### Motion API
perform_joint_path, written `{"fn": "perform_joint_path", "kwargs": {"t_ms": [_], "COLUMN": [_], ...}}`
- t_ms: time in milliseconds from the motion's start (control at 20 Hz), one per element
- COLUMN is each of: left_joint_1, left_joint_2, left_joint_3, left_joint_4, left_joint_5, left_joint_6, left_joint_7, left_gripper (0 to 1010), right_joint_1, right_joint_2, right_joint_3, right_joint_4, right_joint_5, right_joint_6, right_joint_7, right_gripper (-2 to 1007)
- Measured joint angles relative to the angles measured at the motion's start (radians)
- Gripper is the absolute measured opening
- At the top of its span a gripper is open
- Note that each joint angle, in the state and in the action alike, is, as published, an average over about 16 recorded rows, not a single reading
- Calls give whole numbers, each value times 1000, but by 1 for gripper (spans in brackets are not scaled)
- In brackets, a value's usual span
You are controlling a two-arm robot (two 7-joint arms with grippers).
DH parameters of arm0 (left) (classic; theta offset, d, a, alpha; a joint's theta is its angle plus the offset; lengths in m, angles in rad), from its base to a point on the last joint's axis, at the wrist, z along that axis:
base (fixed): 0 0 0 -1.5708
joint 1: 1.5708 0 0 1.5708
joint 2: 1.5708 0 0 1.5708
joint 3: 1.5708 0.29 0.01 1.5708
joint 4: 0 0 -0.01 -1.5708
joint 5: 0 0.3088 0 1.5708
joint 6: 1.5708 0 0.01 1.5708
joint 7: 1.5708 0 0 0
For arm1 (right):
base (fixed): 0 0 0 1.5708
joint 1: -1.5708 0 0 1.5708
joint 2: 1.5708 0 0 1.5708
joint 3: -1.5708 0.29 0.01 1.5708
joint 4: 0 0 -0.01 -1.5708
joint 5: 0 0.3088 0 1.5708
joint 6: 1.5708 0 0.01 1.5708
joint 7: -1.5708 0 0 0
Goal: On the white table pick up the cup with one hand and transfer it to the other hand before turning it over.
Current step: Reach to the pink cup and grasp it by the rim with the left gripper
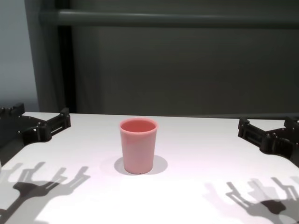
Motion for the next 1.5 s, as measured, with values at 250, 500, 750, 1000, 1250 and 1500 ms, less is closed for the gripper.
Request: {"fn": "perform_joint_path", "kwargs": {"t_ms": [250, 500, 750, 1000, 1250, 1500], "left_joint_1": [0, 0, 0, 0, 0, 0], "left_joint_2": [0, 0, 0, 0, 0, 0], "left_joint_3": [0, 0, 0, 0, 0, 0], "left_joint_4": [0, 0, 0, 0, 0, 0], "left_joint_5": [0, 0, 0, 0, 0, 0], "left_joint_6": [0, 0, 0, 0, 0, 0], "left_joint_7": [0, 0, 0, 0, 0, 0], "left_gripper": [1001, 1001, 1001, 1001, 1001, 1001], "right_joint_1": [0, 0, 0, 0, 0, 0], "right_joint_2": [0, 0, 0, 0, 0, 0], "right_joint_3": [0, 0, 0, 0, 0, 0], "right_joint_4": [0, 0, 0, 0, 0, 0], "right_joint_5": [0, 0, 0, 0, 0, 0], "right_joint_6": [0, 0, 0, 0, 0, 0], "right_joint_7": [0, 0, 0, 0, 0, 0], "right_gripper": [1002, 1002, 1002, 1002, 1002, 1002]}}
